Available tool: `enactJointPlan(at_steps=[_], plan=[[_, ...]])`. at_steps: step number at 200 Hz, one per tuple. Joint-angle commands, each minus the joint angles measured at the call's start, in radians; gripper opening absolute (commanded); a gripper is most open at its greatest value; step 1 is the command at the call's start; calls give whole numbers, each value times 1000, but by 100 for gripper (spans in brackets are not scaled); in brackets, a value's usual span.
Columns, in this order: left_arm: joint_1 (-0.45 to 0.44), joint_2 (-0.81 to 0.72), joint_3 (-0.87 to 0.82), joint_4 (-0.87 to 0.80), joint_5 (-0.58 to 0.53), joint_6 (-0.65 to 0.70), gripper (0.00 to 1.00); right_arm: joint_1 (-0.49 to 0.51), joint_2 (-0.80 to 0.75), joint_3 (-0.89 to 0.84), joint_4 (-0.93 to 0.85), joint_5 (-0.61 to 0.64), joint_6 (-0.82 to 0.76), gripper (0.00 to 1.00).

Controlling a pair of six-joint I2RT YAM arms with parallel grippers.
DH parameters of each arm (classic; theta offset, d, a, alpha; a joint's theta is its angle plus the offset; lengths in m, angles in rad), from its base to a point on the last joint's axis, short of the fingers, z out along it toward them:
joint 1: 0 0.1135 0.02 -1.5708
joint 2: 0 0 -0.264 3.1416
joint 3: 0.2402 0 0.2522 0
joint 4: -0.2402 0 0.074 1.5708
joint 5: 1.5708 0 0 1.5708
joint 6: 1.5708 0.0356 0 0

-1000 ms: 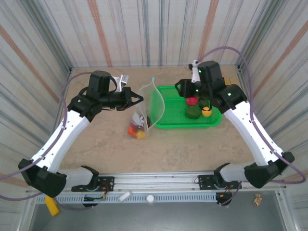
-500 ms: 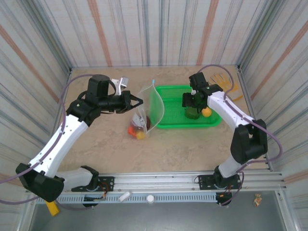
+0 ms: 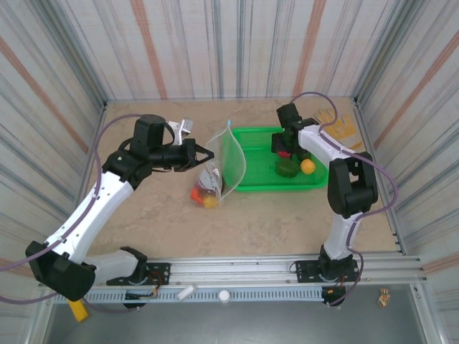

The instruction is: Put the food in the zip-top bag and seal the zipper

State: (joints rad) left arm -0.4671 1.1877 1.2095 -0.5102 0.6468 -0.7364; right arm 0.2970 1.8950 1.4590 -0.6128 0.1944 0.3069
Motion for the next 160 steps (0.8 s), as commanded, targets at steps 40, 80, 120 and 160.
enactJointPlan(at_steps=[40, 80, 120, 160], plan=[[-10, -3, -20, 36, 30, 25, 0, -46, 165, 140, -31, -21, -60, 82], [-10, -6, -28, 35, 33, 21, 0, -57, 232, 172, -39, -47, -65, 80], [-10, -11, -30, 29, 25, 18, 0, -57, 238, 169, -32, -82, -62, 69], [-10, -10, -28, 24, 14, 12, 0, -28, 133, 135, -5, -85, -40, 58]])
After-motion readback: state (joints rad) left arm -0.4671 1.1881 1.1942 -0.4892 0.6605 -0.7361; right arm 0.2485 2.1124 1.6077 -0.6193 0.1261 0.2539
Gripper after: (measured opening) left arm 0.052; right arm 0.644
